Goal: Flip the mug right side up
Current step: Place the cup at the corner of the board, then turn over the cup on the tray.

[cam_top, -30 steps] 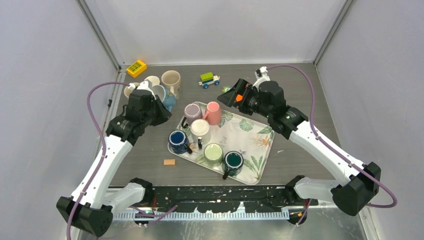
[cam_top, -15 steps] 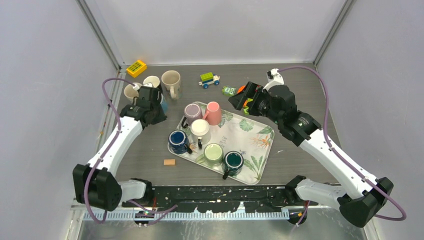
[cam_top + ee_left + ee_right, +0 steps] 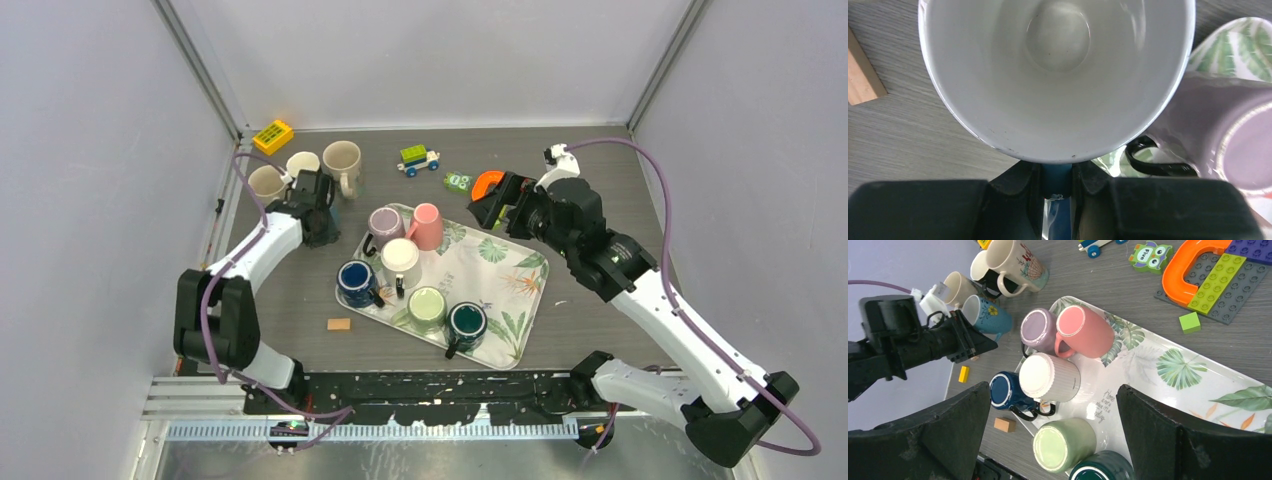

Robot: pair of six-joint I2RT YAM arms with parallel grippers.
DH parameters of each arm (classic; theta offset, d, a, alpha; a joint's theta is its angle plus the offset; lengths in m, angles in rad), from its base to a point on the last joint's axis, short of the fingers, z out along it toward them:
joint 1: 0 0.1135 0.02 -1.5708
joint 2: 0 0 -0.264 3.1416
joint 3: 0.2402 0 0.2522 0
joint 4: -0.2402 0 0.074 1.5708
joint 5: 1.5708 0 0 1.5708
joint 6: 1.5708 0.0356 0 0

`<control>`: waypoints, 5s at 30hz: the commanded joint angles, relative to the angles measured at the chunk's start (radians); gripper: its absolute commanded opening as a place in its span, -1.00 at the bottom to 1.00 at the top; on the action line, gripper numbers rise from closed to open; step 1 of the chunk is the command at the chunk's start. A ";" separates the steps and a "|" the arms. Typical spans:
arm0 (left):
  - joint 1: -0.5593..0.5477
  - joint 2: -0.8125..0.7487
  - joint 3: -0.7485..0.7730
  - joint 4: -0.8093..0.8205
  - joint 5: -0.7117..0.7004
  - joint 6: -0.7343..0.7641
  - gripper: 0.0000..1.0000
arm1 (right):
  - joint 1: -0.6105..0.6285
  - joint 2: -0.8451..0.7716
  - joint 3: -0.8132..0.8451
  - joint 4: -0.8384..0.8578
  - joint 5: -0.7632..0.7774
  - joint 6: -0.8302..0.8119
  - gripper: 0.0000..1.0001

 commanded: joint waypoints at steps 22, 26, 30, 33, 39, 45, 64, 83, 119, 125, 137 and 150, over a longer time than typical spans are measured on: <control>0.045 0.180 0.131 0.111 -0.008 0.066 -0.99 | -0.001 -0.060 -0.008 -0.030 0.061 -0.038 0.99; 0.045 0.194 0.152 0.098 0.001 0.072 -0.89 | -0.002 -0.057 -0.008 -0.029 0.055 -0.030 1.00; 0.045 0.198 0.161 0.088 0.007 0.074 -0.70 | -0.001 -0.054 -0.011 -0.026 0.049 -0.023 1.00; 0.045 0.201 0.169 0.074 0.023 0.070 -0.55 | -0.001 -0.054 -0.017 -0.022 0.047 -0.018 1.00; 0.045 0.182 0.162 0.061 0.046 0.065 -0.37 | -0.002 -0.046 -0.028 -0.016 0.044 -0.009 1.00; 0.045 0.141 0.165 0.028 0.059 0.071 -0.32 | -0.001 -0.041 -0.032 -0.023 0.038 0.001 1.00; -0.003 -0.177 0.053 -0.002 0.308 0.097 0.54 | -0.001 0.072 -0.054 -0.030 -0.021 0.056 1.00; -0.338 0.085 0.291 0.078 0.331 0.101 0.77 | 0.000 -0.017 -0.031 -0.035 0.153 0.076 1.00; -0.554 0.389 0.490 0.085 0.429 0.044 0.79 | -0.001 -0.116 -0.063 -0.111 0.190 0.083 1.00; -0.577 0.383 0.485 0.090 0.433 0.034 0.79 | 0.000 -0.086 -0.059 -0.106 0.182 0.085 1.00; -0.555 0.182 0.432 -0.038 0.174 0.058 0.87 | 0.000 -0.041 -0.044 -0.097 0.175 0.089 1.00; -0.470 -0.101 0.325 -0.082 0.072 0.150 0.99 | -0.001 0.027 -0.086 -0.019 0.235 0.059 1.00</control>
